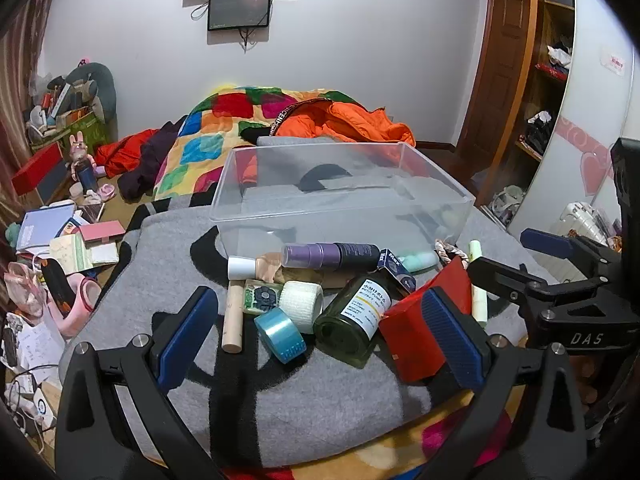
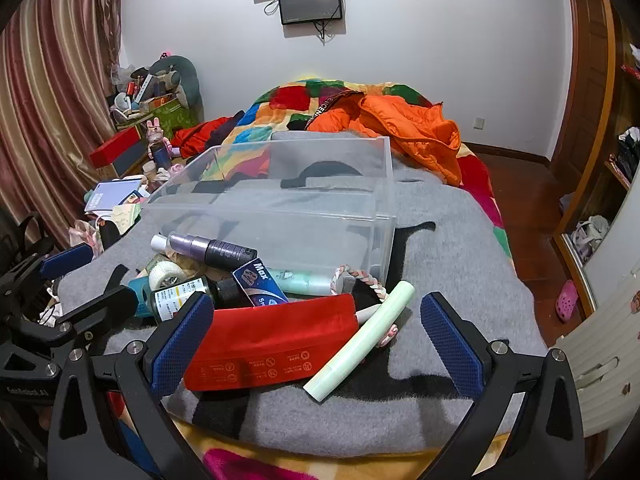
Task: Organize objects
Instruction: 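Move the left tool to the beige tube and the right tool to the pale green tube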
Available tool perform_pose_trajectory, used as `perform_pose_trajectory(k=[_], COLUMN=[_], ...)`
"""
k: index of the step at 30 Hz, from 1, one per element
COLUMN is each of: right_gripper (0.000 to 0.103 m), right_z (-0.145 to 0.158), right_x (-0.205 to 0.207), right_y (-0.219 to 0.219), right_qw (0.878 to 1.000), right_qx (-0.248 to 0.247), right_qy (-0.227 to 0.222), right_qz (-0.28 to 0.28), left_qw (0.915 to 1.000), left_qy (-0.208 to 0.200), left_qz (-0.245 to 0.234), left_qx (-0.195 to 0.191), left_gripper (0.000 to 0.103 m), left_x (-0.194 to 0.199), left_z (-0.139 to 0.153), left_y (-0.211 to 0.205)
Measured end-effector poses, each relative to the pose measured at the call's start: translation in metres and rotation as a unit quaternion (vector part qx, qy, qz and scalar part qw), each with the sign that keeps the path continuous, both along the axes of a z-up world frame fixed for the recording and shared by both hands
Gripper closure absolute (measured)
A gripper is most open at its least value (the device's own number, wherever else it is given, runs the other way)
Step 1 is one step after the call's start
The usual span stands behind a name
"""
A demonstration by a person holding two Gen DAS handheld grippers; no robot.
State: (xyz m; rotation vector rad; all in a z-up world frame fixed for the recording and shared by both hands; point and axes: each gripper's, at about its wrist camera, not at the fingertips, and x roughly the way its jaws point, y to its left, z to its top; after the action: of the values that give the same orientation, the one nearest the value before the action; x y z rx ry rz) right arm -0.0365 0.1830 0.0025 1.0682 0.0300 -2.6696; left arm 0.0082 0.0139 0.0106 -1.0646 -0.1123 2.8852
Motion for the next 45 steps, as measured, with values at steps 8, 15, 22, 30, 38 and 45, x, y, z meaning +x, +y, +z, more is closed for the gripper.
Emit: perform_pose_trajectory(k=[8,15,22,30,38,45], right_gripper=[0.0,0.0,0.0,0.0,0.0,0.0], right_z=[0.0,0.0,-0.001,-0.003,-0.004,-0.015], right_x=[0.001,0.001,0.001,-0.004,-0.006,-0.014], right_y=[0.0,0.0,-0.001,0.001,0.004,0.016], right_qw=[1.0,1.0,1.0,1.0,1.0,0.999], right_qx=[0.001,0.002,0.008,0.009,0.012,0.021], right_qy=[0.001,0.001,-0.001,-0.007,-0.007,-0.023], right_qz=[0.0,0.0,-0.003,-0.007,-0.016,-0.044], left_qw=[1.0,0.9997,0.9994,0.9988,0.9992,0.9982], left_qy=[0.001,-0.005,-0.008,0.008,0.012,-0.024], left_qz=[-0.004,-0.01,-0.011,-0.007,0.008,0.038], left_qx=[0.006,0.022,0.033,0.048,0.039,0.041], left_gripper=[0.0,0.0,0.0,0.0,0.0,0.0], left_x=[0.0,-0.001,-0.001,0.002,0.001,-0.009], left_z=[0.002,0.001,-0.001,0.0,-0.001,-0.021], left_y=[0.0,-0.001,-0.005,-0.013,-0.021,-0.047])
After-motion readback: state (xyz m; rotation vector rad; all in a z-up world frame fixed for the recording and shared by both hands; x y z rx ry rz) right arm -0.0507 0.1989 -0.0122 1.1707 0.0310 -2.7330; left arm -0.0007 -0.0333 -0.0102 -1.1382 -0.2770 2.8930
